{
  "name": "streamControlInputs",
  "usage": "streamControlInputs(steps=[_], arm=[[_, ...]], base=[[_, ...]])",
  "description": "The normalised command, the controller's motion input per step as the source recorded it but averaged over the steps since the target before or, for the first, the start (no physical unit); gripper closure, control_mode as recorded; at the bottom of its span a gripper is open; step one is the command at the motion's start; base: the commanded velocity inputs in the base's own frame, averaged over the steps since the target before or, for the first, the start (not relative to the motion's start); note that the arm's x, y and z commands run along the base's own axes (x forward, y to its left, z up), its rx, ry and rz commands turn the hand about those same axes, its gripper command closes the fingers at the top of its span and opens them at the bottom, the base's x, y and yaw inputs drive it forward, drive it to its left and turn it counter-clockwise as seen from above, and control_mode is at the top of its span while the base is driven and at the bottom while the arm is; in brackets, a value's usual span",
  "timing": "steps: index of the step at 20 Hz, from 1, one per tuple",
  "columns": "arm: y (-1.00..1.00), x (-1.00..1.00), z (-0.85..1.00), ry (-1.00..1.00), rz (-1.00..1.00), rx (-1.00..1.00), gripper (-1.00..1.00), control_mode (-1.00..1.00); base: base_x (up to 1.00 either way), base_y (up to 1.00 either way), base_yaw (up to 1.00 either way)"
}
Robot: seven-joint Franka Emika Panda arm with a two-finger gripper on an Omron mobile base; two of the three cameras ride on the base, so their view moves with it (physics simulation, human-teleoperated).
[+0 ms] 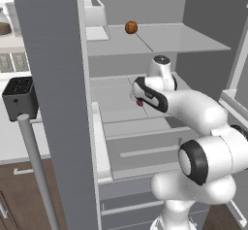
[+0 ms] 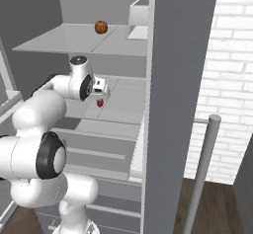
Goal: Take the strawberry from the fridge and place it on top of the pancake, located on the dining counter.
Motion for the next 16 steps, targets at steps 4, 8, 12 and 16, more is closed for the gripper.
streamControlInputs(steps=[4, 8, 12, 16], arm=[[0.0, 0.36, -0.37, 0.0, 0.0, 0.0, -1.0, -1.0], [0.0, 0.44, -0.29, 0.0, 0.0, 0.0, -1.0, -1.0], [0.0, 0.45, -0.06, 0.04, 0.0, 0.0, -1.0, -1.0], [0.0, 0.41, -0.12, 0.06, 0.0, 0.0, -1.0, -1.0]], base=[[0.0, 0.0, 0.0], [0.0, 0.0, 0.0], [0.0, 0.0, 0.0], [0.0, 0.0, 0.0]])
